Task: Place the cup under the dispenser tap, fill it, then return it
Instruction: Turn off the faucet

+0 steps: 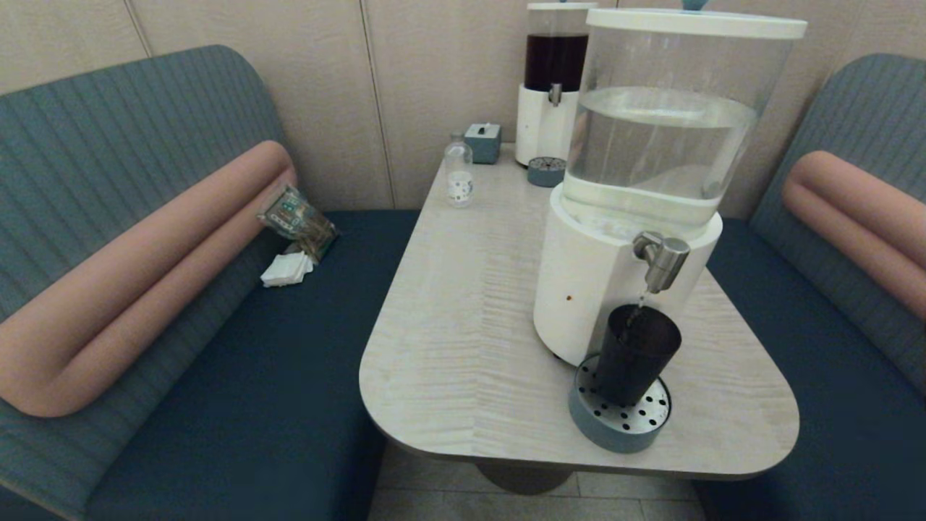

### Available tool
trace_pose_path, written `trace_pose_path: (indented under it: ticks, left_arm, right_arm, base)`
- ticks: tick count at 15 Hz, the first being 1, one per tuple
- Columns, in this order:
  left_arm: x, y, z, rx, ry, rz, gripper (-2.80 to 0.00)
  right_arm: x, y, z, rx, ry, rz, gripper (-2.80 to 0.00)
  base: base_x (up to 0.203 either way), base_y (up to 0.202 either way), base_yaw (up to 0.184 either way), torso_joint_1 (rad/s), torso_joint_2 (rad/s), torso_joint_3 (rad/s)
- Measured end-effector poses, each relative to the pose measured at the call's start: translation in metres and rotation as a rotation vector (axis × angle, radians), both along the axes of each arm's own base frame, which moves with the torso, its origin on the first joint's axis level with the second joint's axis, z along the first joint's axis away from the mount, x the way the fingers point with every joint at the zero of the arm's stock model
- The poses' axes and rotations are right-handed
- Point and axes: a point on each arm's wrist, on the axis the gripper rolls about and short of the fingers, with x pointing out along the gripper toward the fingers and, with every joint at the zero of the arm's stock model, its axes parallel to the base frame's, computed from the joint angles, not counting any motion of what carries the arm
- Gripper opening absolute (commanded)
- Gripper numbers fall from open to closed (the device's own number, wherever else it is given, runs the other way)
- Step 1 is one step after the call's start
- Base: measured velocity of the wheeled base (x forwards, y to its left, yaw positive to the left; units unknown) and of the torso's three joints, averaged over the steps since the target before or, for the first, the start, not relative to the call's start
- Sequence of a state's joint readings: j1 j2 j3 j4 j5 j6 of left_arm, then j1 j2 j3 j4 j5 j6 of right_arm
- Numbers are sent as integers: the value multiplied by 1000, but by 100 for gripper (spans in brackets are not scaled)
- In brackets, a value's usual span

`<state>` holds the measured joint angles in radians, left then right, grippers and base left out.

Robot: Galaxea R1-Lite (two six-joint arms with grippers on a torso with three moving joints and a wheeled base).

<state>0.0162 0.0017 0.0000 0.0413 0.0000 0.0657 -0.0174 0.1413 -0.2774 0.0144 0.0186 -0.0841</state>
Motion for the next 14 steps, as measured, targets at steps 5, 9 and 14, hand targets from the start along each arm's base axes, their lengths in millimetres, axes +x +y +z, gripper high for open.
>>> trace_pose_path:
  ticks: [5, 9, 14]
  left_arm:
    - [0, 0, 0, 0, 0, 0, -280]
    - [0, 0, 0, 0, 0, 0, -280]
    - [0, 0, 0, 0, 0, 0, -280]
  right_arm:
    - [1, -1, -35, -29, -108, -40, -280]
    - [8, -1, -59, -19, -46, -34, -280]
    - [10, -1, -75, 1, 95, -15, -280]
  base:
    - [0, 0, 0, 0, 0, 0]
    - [0, 0, 0, 0, 0, 0]
    - [0, 0, 0, 0, 0, 0]
